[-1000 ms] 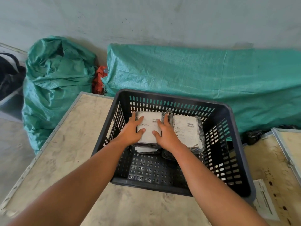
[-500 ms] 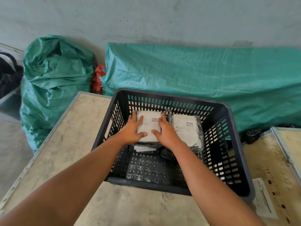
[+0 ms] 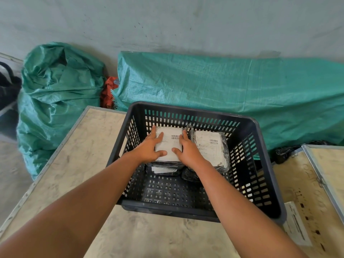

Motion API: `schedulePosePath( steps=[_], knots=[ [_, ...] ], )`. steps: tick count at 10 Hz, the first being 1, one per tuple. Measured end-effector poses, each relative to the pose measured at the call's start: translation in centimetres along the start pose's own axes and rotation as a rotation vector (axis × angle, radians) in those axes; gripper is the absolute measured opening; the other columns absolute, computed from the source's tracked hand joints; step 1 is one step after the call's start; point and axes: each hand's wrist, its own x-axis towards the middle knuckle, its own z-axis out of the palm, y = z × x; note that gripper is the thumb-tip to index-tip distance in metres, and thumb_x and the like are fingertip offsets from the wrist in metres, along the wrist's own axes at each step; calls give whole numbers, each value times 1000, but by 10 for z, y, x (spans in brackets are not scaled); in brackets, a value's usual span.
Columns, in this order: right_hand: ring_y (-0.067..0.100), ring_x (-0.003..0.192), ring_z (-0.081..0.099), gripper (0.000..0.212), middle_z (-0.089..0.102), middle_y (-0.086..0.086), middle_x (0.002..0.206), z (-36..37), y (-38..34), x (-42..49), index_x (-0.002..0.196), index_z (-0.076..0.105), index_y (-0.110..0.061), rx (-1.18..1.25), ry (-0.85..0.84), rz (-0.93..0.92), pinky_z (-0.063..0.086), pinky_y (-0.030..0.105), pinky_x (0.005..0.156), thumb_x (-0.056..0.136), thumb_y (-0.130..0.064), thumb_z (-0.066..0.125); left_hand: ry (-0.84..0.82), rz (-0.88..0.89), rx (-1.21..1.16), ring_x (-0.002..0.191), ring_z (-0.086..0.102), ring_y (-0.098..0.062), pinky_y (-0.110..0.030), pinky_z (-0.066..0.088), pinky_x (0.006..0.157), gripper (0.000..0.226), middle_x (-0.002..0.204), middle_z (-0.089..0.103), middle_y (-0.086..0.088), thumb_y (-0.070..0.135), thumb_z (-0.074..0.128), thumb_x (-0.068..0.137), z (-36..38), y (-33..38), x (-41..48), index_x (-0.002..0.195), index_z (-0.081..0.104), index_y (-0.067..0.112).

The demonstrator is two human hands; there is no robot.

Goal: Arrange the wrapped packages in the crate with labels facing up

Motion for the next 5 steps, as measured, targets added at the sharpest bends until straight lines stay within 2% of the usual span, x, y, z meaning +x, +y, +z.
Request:
schedulePosePath(
  steps=[2, 3, 4, 5],
  knots=[
    [27, 153, 20, 75, -3, 8, 170, -1, -4, -2, 159, 21, 1, 24, 22, 24, 20, 34, 120, 103, -31, 59, -71, -23, 54, 153, -8, -33, -48, 8, 124, 92, 161, -33, -8, 43, 64, 95, -11, 8, 1, 161, 7, 14],
    [27, 152, 24, 72, 5, 9, 170, -4, -11, -8, 157, 29, 0, 70, 48, 42, 22, 34, 120, 100, -27, 63, -60, -46, 74, 153, -3, -35, -49, 13, 123, 93, 163, -29, -9, 42, 67, 93, -12, 16, -5, 161, 9, 15],
    [27, 143, 43, 62, 42, 9, 159, -5, -8, -19, 149, 49, -5, 323, 159, 65, 34, 30, 115, 92, -15, 73, -1, -110, 9, 152, 0, -39, -51, 16, 122, 96, 167, -15, -9, 39, 76, 87, -21, 26, -9, 161, 19, 16],
    [24, 134, 54, 58, 59, 6, 144, -19, -11, -31, 146, 55, -12, 489, 247, 64, 44, 38, 112, 92, -15, 74, 133, -109, -18, 152, 7, -39, -47, 16, 120, 87, 168, 2, -10, 35, 77, 87, -27, 40, -29, 158, 30, 18]
  ],
)
